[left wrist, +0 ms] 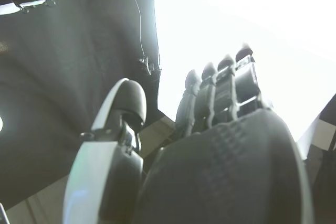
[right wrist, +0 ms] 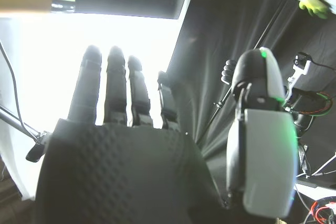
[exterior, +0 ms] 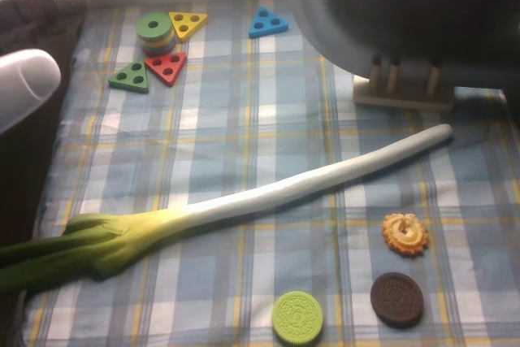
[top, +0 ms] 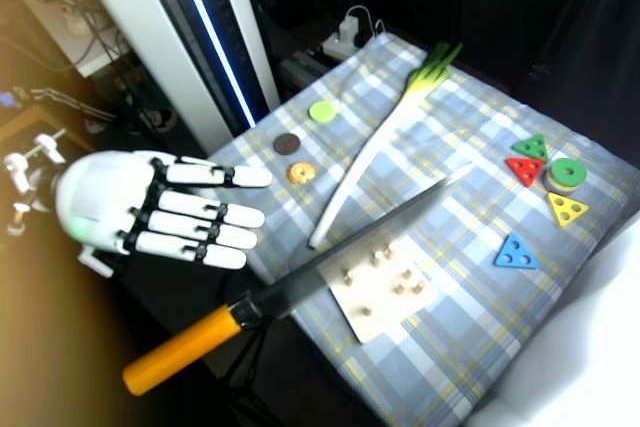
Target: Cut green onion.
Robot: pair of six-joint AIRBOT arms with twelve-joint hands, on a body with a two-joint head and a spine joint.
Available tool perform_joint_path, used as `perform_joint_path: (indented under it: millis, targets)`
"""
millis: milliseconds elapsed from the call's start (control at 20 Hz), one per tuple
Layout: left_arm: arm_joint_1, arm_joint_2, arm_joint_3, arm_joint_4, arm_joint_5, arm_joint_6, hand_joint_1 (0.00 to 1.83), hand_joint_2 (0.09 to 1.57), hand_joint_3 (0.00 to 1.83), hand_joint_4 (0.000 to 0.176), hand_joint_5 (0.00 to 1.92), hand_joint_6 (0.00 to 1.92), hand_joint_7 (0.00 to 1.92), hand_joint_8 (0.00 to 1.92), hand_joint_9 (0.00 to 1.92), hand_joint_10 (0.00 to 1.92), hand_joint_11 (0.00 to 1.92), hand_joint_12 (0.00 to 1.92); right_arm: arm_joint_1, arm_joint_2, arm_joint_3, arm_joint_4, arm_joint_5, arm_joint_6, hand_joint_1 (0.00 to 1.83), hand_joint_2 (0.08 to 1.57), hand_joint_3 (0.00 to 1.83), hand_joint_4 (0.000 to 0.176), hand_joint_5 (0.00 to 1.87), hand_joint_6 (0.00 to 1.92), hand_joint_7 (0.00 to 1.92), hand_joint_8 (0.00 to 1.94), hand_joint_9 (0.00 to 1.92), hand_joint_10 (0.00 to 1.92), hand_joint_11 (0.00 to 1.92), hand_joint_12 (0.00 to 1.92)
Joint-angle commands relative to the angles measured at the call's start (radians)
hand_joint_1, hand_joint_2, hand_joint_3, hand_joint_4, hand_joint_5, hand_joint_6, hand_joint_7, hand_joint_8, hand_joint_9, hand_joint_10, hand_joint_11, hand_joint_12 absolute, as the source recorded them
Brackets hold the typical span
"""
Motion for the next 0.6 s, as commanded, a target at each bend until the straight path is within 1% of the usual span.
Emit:
perform_joint_path:
  millis: [0,50,100,150,200,250,300,350,400,450,500,550]
  targets:
    - [-0.008,0.0,0.004,-0.01,-0.127,-0.01,0.21,1.42,0.01,0.011,0.47,0.01,0.43,0.0,0.43,0.02,0.0,0.94,0.022,-0.002,0.009,0.024,0.126,0.002,0.66,0.99,0.0,0.154,0.01,0.0,0.01,0.0,0.0,0.0,0.0,0.04]
    - [-0.008,0.0,0.004,-0.01,-0.126,-0.01,0.2,1.42,0.01,0.016,0.47,0.0,0.44,0.0,0.43,0.01,0.0,0.96,0.033,-0.003,0.011,0.024,0.13,0.002,0.66,0.93,0.0,0.172,0.0,0.0,0.0,0.0,0.0,0.0,0.0,0.01]
    - [-0.008,0.0,0.004,-0.01,-0.126,-0.01,0.21,1.42,0.0,0.017,0.47,0.0,0.44,0.0,0.44,0.01,0.0,0.98,0.045,-0.005,0.015,0.024,0.143,0.002,0.64,0.9,0.0,0.175,0.0,0.0,0.0,0.0,0.0,0.0,0.0,0.0]
    - [-0.008,0.0,0.004,-0.01,-0.124,-0.01,0.19,1.42,0.0,0.021,0.48,0.0,0.44,0.0,0.44,0.01,0.0,0.97,0.063,-0.007,0.02,0.025,0.155,0.001,0.62,0.87,0.0,0.176,0.0,0.0,0.0,0.0,0.0,0.0,0.0,0.0]
    - [-0.008,0.0,0.004,-0.01,-0.124,-0.01,0.17,1.43,0.0,0.026,0.48,0.0,0.44,0.0,0.44,0.01,0.0,0.96,0.086,-0.008,0.023,0.03,0.16,-0.016,0.68,0.85,0.0,0.176,0.0,0.0,0.0,0.0,0.0,0.0,0.0,0.0]
    - [-0.008,0.0,0.004,-0.01,-0.123,-0.011,0.2,1.43,0.0,0.02,0.47,0.0,0.44,0.0,0.44,0.0,0.0,0.94,0.121,-0.007,0.024,0.053,0.157,-0.078,0.78,0.83,0.0,0.176,0.0,0.0,0.0,0.0,0.0,0.0,0.0,0.0]
    - [-0.008,0.0,0.004,-0.01,-0.121,-0.011,0.2,1.43,0.0,0.02,0.47,0.0,0.44,0.0,0.44,0.0,0.0,0.94,0.126,-0.007,0.026,0.063,0.156,-0.091,0.78,0.83,0.0,0.176,0.0,0.0,0.0,0.0,0.0,0.0,0.0,0.0]
    - [-0.008,0.0,0.004,-0.01,-0.117,-0.012,0.2,1.43,0.0,0.008,0.48,0.0,0.44,0.0,0.45,0.0,0.0,0.97,0.134,-0.006,0.039,0.09,0.145,-0.103,0.8,0.82,0.0,0.176,0.0,0.0,0.0,0.0,0.0,0.0,0.0,0.0]
    - [-0.008,0.0,0.004,-0.009,-0.116,-0.013,0.18,1.43,0.0,0.008,0.48,0.0,0.45,0.0,0.46,0.0,0.0,1.01,0.137,-0.006,0.049,0.107,0.135,-0.103,0.82,0.8,0.0,0.176,0.0,0.0,0.0,0.0,0.0,0.0,0.0,0.0]
    - [-0.008,0.0,0.004,-0.009,-0.115,-0.017,0.22,1.42,0.0,0.007,0.49,0.0,0.46,0.0,0.46,0.01,0.0,1.03,0.147,-0.005,0.071,0.13,0.094,-0.101,0.77,0.79,0.0,0.176,0.0,0.0,0.0,0.0,0.0,0.0,0.0,0.0]
    - [-0.008,0.0,0.004,-0.009,-0.114,-0.018,0.22,1.42,0.0,0.011,0.48,0.0,0.45,0.0,0.46,0.0,0.0,0.99,0.159,-0.004,0.092,0.143,0.047,-0.098,0.83,0.81,0.0,0.176,0.0,0.0,0.0,0.0,0.0,0.0,0.0,0.0]
    - [-0.008,-0.001,0.005,-0.009,-0.11,-0.019,0.22,1.42,0.0,0.012,0.48,0.0,0.43,0.0,0.44,0.0,0.0,0.95,0.177,-0.004,0.115,0.149,-0.016,-0.097,0.88,0.82,0.0,0.176,0.0,0.0,0.0,0.0,0.0,0.0,0.0,0.0]
